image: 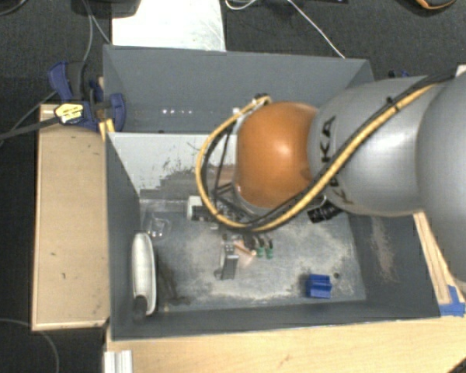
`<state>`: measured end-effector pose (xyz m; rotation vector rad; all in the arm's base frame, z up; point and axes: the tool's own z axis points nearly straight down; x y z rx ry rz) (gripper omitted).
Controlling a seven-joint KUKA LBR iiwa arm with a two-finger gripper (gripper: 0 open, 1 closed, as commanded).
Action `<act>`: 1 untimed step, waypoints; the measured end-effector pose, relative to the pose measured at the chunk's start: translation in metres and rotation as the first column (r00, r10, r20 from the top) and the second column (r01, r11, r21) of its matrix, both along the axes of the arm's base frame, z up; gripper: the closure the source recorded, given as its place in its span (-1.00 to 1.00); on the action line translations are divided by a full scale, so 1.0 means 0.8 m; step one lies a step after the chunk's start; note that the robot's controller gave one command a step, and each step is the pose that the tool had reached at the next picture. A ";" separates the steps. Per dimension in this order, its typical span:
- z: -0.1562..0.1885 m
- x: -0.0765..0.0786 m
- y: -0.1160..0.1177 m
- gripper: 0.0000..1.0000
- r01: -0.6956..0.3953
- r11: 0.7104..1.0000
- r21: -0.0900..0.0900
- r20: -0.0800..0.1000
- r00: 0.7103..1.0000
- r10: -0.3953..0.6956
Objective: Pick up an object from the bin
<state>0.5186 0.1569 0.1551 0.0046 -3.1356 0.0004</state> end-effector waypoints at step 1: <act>0.006 0.003 -0.001 -1.00 0.007 1.000 0.001 0.008 1.000 -0.007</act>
Offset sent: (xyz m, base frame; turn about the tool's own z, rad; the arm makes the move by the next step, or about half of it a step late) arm 0.0487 -0.0191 -0.0851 -0.0060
